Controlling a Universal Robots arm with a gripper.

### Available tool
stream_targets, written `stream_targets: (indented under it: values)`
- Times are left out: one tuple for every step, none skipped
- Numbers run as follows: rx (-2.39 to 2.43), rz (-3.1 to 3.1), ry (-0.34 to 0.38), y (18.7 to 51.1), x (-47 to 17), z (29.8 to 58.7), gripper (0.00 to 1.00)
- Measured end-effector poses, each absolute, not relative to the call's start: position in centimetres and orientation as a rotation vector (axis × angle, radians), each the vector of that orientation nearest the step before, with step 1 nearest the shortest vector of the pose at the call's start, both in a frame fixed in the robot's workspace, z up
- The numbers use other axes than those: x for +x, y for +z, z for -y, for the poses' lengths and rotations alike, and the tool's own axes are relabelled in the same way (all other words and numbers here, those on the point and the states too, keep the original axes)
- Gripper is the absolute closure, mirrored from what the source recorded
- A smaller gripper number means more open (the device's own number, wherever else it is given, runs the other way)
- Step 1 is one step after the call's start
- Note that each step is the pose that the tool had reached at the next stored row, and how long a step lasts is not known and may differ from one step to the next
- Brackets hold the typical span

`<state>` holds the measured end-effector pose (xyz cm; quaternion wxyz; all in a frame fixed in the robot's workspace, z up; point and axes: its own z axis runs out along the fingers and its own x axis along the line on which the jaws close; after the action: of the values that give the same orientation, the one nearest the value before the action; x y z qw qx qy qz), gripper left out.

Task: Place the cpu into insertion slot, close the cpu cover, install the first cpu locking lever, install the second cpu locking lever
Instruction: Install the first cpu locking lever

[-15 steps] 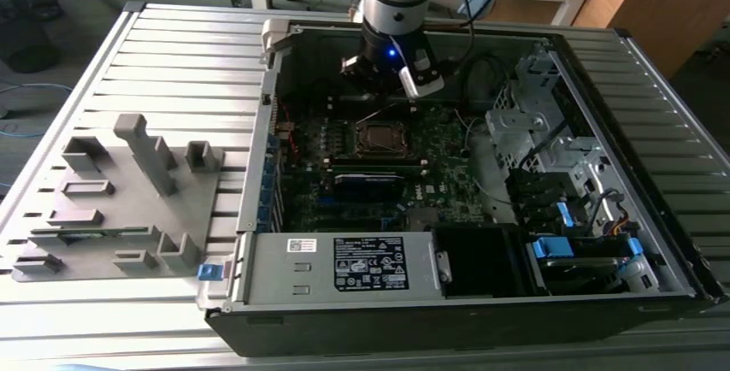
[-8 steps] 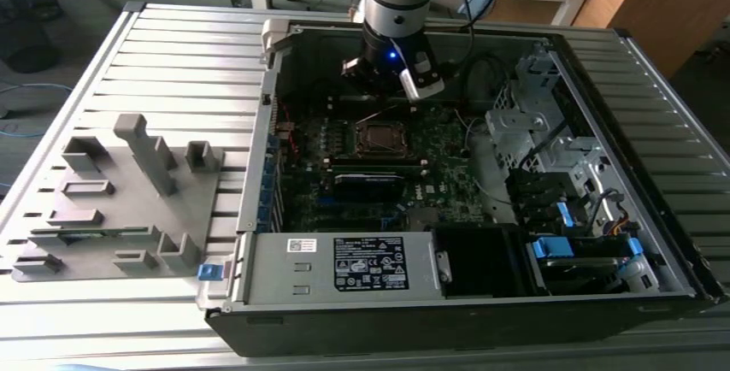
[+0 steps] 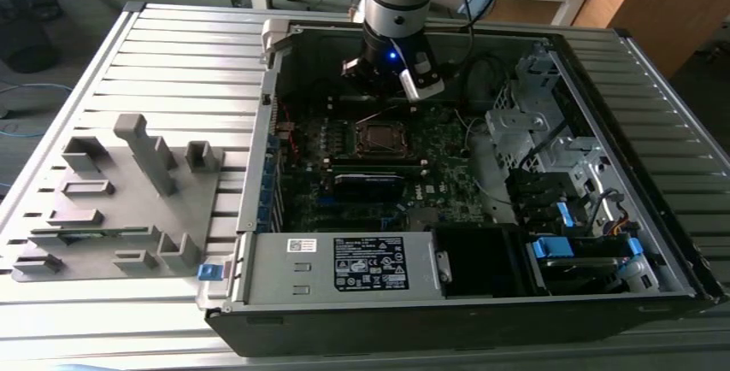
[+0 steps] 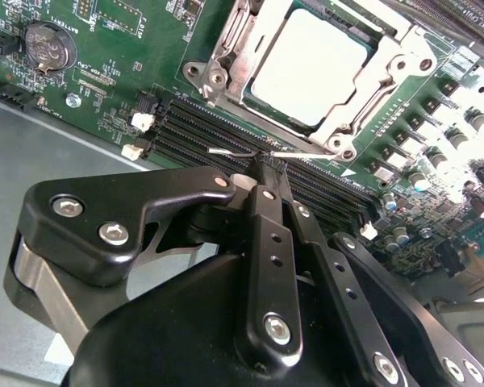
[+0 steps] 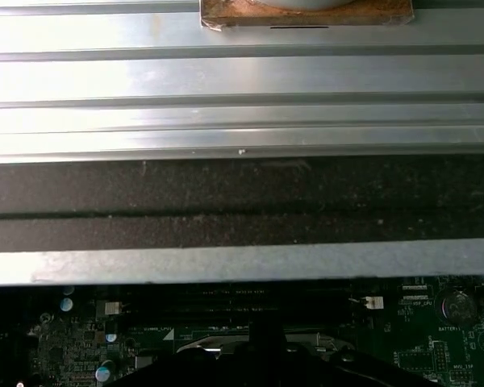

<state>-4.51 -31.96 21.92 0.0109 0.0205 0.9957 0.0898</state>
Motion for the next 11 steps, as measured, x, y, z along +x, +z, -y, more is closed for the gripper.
stream_targets:
  values:
    - [0.064, -3.106, 0.28, 21.87, -4.51, 31.96, 0.89]
    - [0.064, -3.107, 0.28, 21.84, -4.51, 31.96, 0.89]
    - [0.064, -3.107, 0.28, 21.83, -4.51, 31.97, 0.89]
    - [0.064, -3.107, 0.28, 21.83, -4.51, 31.97, 0.89]
    - [0.064, -3.107, 0.279, 21.83, -4.51, 31.97, 0.89]
    - [0.064, -3.107, 0.28, 21.82, -4.51, 31.97, 0.89]
    - [0.064, -3.107, 0.28, 21.81, -4.49, 31.97, 0.89]
    - [0.064, -3.107, 0.28, 21.81, -4.48, 31.97, 0.89]
    - [0.064, -3.107, 0.28, 21.81, -4.48, 31.97, 0.89]
    - [0.064, -3.107, 0.28, 21.81, -4.48, 31.97, 0.89]
    - [0.064, -3.107, 0.28, 21.81, -4.47, 31.97, 0.89]
